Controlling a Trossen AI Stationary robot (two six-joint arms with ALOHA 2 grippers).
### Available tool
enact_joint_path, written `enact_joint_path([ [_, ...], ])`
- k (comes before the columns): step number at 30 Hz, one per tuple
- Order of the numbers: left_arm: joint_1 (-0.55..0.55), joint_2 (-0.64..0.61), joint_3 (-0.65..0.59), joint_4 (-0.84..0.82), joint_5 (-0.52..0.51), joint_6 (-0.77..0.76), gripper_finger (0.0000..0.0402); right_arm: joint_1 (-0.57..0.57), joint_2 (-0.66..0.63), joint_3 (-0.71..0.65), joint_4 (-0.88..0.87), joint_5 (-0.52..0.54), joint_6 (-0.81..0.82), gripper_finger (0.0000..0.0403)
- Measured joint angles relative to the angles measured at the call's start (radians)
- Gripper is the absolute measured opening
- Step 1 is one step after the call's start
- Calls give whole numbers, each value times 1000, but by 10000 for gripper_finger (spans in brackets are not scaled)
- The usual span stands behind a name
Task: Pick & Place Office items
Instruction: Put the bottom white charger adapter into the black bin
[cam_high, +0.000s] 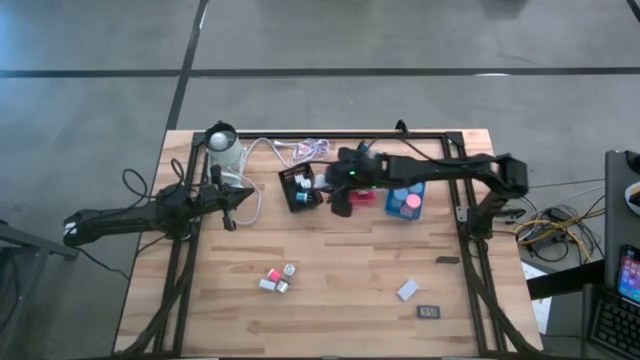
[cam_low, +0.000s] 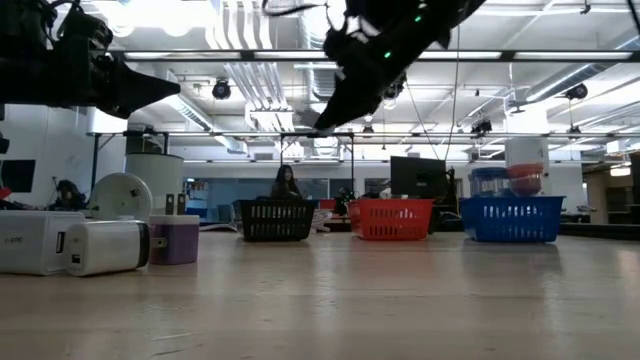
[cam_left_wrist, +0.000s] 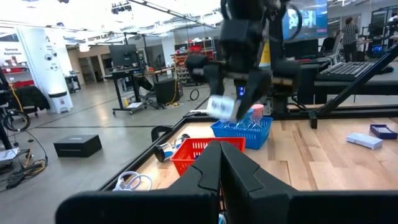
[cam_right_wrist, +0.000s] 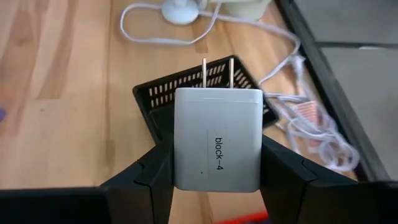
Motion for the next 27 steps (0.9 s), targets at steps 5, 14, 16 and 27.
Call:
enact_joint_path([
  [5, 0, 0, 0, -3, 0, 0, 5, -7, 141, 88, -16, -23, -30, 170],
  [14, 0, 0, 0, -7, 0, 1, 5, -12, 311, 210, -35, -64, -35, 170],
  [16, 0, 0, 0, -8, 0, 1, 5, -13, 335, 225, -36, -63, -41, 170],
  [27, 0, 0, 0, -8, 0, 1, 5, -25, 401, 240, -27, -53, -53, 170],
])
